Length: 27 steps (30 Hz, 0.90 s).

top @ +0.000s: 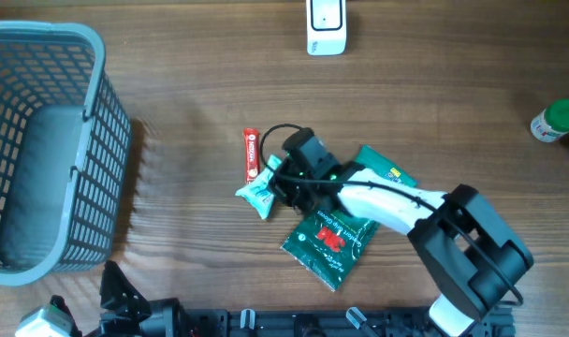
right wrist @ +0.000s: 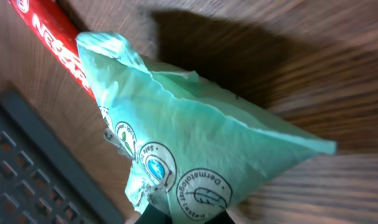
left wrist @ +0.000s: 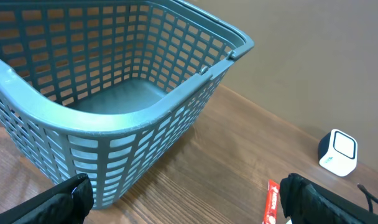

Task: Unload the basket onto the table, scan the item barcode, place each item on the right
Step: 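Reach the right gripper to the light-green wipes pack and grasp it, then lift the wipes pack and turn it over the 3M pack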

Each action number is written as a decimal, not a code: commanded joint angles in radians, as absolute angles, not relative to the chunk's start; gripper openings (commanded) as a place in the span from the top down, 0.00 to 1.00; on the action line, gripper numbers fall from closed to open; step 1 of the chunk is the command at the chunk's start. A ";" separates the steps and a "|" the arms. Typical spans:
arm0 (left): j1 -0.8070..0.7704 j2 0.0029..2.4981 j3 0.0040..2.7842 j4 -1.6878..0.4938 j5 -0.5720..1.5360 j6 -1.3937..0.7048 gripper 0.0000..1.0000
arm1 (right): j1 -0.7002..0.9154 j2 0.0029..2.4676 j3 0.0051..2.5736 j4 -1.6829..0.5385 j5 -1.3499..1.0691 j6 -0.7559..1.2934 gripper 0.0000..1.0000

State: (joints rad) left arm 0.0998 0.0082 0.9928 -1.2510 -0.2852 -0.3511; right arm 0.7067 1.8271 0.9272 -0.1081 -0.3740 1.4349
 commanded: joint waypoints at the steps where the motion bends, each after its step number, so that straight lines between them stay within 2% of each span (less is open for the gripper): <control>1: 0.096 0.006 0.995 -1.248 -0.277 -0.356 0.00 | 0.614 1.796 0.907 -0.187 -0.641 1.412 0.96; 5: 0.096 0.006 0.995 -1.248 -0.277 -0.356 0.00 | 0.504 1.751 0.907 -0.230 -1.005 1.413 0.96; 12: 0.096 0.006 0.995 -1.248 -0.278 -0.356 0.00 | 0.458 1.750 0.907 -0.228 -1.493 1.524 0.96; 19: 0.096 0.006 0.995 -1.248 -0.278 -0.356 0.00 | 0.458 1.750 0.907 -0.210 -1.623 1.549 0.96; 24: 0.096 0.006 0.995 -1.248 -0.278 -0.356 0.00 | 0.458 1.750 0.907 -0.209 -1.623 1.660 0.96; 27: 0.096 0.006 0.995 -1.248 -0.278 -0.356 0.00 | 0.458 1.750 0.907 -0.187 -1.623 1.660 0.96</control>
State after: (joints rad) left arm 0.0998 0.0082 0.9928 -1.2510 -0.2852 -0.3511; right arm 0.4618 1.7782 0.9089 -0.2115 -1.5593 1.6154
